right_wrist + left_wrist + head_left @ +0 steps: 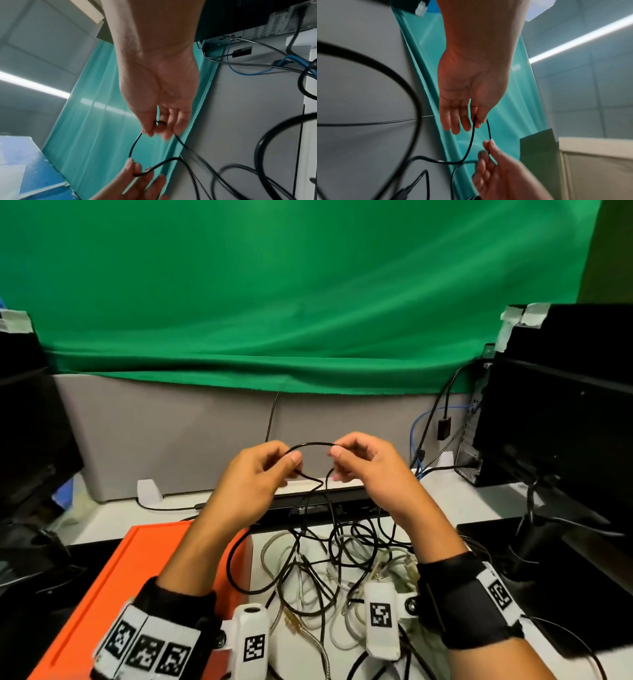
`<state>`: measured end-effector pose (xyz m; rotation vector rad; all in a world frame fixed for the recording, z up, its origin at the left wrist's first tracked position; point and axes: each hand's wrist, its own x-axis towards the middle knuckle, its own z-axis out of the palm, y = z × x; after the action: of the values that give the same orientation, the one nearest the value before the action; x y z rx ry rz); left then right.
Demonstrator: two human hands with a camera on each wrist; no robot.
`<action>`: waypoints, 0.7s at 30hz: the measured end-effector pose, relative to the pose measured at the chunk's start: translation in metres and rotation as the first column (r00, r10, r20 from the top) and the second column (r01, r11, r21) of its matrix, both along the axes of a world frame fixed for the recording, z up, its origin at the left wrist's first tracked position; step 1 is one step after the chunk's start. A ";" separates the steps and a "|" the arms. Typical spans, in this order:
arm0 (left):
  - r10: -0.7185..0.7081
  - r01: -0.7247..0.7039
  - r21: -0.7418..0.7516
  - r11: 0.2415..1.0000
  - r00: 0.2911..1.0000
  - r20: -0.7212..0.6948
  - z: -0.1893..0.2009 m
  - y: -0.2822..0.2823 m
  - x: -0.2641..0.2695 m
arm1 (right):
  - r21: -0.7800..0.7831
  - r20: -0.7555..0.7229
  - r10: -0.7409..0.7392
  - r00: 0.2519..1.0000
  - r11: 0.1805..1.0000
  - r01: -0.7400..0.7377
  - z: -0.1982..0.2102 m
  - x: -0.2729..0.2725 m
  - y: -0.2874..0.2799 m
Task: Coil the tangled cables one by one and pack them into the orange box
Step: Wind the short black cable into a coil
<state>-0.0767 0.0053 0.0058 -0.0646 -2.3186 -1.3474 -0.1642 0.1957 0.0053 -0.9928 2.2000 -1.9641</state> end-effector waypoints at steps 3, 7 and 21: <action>-0.148 0.154 0.206 0.966 0.988 -0.042 0.013 0.002 0.016 | -0.008 -0.203 -0.171 0.964 0.985 0.173 0.000 0.000 -0.002; -0.391 0.397 0.457 0.796 0.914 -0.112 0.025 0.011 0.030 | -0.046 -0.311 -0.196 0.930 0.981 0.191 0.008 0.010 -0.002; -0.215 0.400 0.518 0.756 0.900 -0.380 0.020 0.025 0.017 | 0.106 -0.307 -0.120 0.944 0.982 0.159 0.022 0.051 -0.021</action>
<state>-0.0592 0.0302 0.0262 -0.4468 -1.5966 -2.0159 -0.1136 0.1746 0.0277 -1.2173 2.5867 -1.7932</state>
